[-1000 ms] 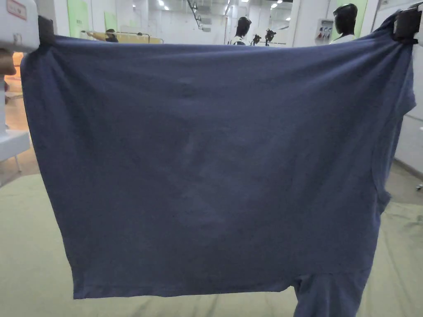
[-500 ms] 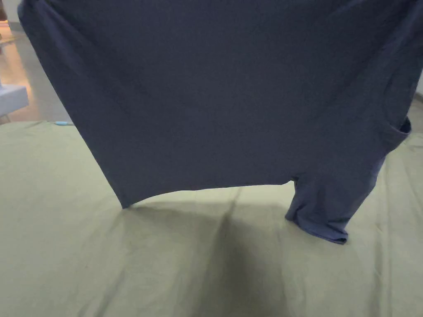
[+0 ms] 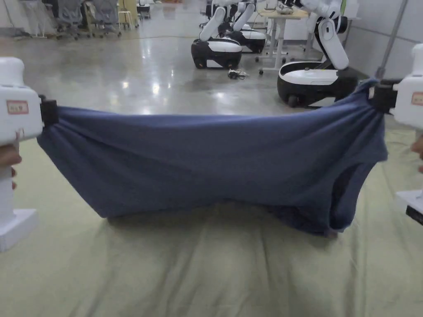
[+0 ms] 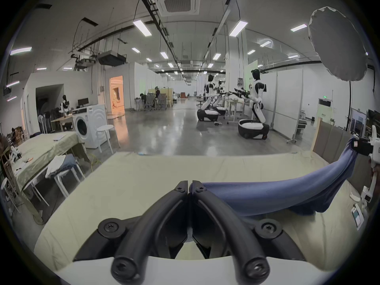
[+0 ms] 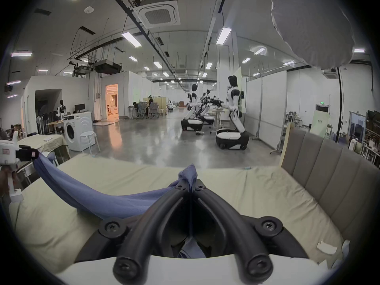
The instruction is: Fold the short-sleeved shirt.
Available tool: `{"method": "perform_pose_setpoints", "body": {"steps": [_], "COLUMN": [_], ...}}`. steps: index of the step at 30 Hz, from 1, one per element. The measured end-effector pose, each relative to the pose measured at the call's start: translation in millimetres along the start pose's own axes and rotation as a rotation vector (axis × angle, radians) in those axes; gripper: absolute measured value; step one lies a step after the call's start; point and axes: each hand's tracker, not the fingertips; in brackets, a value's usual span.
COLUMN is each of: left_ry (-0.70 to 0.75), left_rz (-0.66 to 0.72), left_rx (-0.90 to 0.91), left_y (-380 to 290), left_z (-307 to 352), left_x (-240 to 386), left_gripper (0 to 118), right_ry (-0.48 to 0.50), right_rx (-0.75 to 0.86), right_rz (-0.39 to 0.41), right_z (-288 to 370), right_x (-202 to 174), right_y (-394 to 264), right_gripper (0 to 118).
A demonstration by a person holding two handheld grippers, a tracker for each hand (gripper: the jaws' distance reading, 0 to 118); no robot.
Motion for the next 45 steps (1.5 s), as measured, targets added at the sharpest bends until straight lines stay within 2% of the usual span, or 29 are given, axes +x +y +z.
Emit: {"method": "perform_pose_setpoints", "body": {"steps": [2, 4, 7, 10, 22, 28, 33, 39, 42, 45], "left_ry": [-0.002, 0.008, -0.033, -0.038, -0.078, -0.104, -0.14, -0.125, -0.135, -0.131], "left_rz": [-0.011, 0.014, 0.057, 0.035, 0.055, 0.029, 0.006, -0.039, -0.021, -0.02], "left_rx": [-0.02, 0.008, -0.048, -0.064, -0.078, -0.139, -0.275, -0.366, -0.381, -0.371], "left_y": [-26, -52, -84, -113, -195, -257, -307, -354, -366, -373], "left_z": [12, 36, 65, 102, 281, 355, 379, 361, 357, 351], "left_x": [0, 1, 0, -1, -20, -33, -33, -42, -44, -47], "left_gripper": [1, 0, 0, 0, 0, 0, 0, 0, 1, 13], "right_ry": [0.026, 0.082, 0.111, 0.113, 0.158, 0.17, 0.164, 0.126, 0.115, 0.091], "right_rx": [-0.026, -0.056, -0.071, -0.092, -0.126, -0.17, -0.248, -0.352, -0.379, -0.369], "right_rz": [0.002, -0.01, -0.03, -0.03, -0.112, -0.107, -0.086, 0.008, -0.029, -0.05], "right_z": [11, 29, 69, 111, 291, 366, 394, 394, 390, 390], "right_x": [1, 0, -3, -4, 8, 0, -10, -18, -16, -17], "right_y": [-28, -52, -87, -113, -182, -235, -284, -329, -344, -356], "right_gripper": [1, 1, 1, 1, 1, 1, 1, 1, 1, 5]}}
